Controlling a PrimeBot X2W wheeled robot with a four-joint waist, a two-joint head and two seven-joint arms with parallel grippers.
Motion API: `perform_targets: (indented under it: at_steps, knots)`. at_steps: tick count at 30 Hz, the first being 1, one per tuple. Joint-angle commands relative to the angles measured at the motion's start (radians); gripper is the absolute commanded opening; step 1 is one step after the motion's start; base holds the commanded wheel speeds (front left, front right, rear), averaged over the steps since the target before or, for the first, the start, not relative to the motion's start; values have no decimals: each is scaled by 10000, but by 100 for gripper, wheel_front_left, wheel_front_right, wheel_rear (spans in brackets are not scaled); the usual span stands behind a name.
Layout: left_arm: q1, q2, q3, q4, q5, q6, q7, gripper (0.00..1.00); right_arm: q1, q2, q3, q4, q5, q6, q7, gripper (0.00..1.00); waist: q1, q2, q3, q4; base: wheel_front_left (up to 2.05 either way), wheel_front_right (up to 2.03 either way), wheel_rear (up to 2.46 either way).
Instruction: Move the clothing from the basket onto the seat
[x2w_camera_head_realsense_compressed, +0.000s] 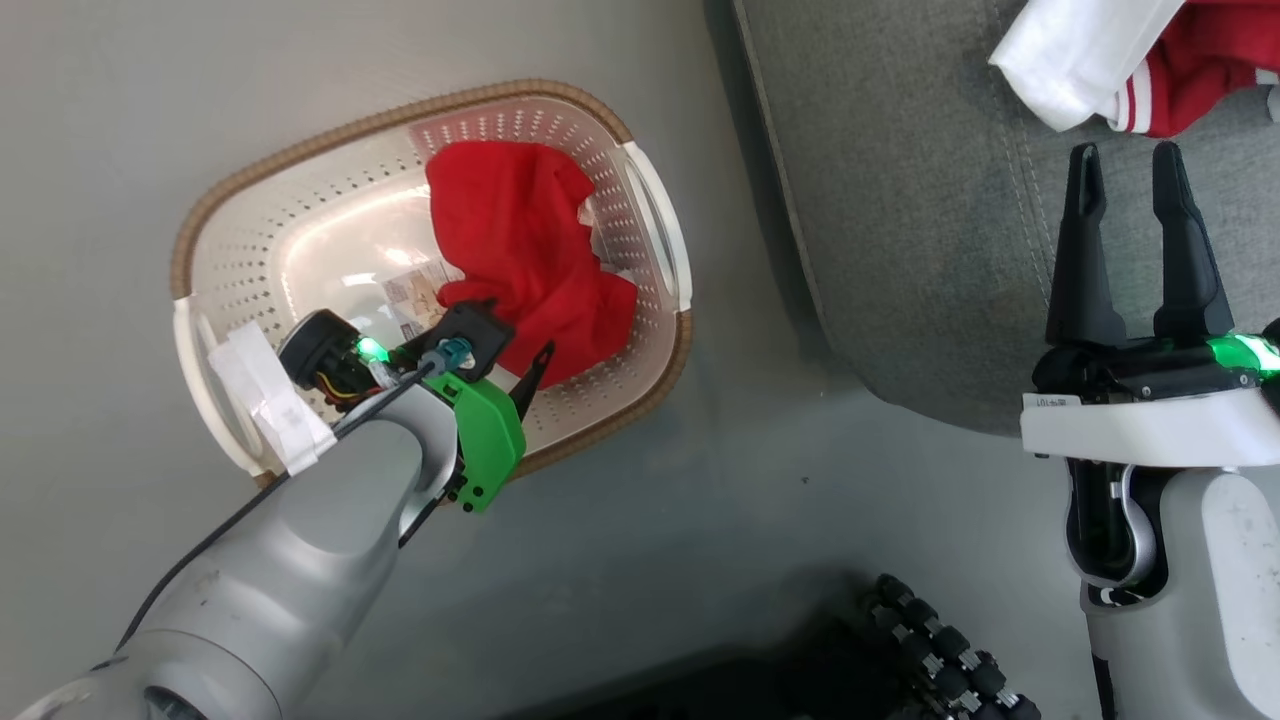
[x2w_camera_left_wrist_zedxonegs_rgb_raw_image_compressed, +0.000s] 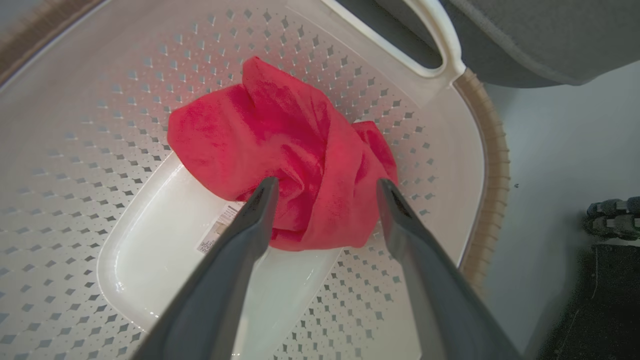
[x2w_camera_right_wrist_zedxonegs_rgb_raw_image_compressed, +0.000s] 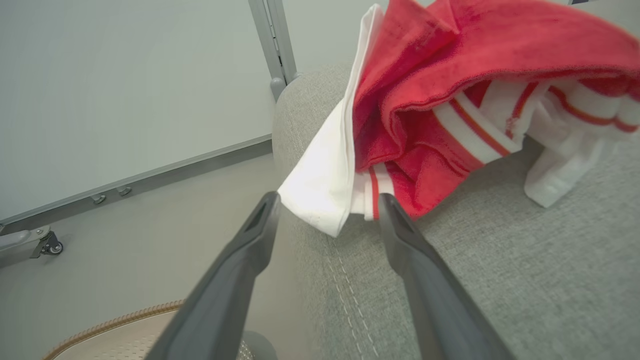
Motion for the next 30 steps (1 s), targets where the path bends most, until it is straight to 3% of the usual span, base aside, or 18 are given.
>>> perform_targets:
  at_steps: [1,5,10,22,30]
  knots:
    - [-275,177,-159,60,-334,22,140,100,-226,30,53,-66,131,-2,-6,100,-2,0,1127,-802,0,0,0]
    - [-720,450,-826,-98,-1577,22,869,100,-437,32,209,-126,739,-2,-6,100,-2,0,1470,-1012,0,0,0]
    - [-1259,775,-1302,50,-2183,22,1027,100,-552,35,451,-243,1220,-3,-6,100,-2,0,1818,-1177,0,0,0]
    - [-1779,924,-1682,37,-2394,22,1716,100,-518,33,753,26,1444,-19,47,100,-2,0,2328,-1364,0,0,0]
    - [-1994,802,-1701,-8,-1473,22,2540,100,-240,54,1091,138,1559,-20,104,100,-2,0,2501,-1408,0,0,0]
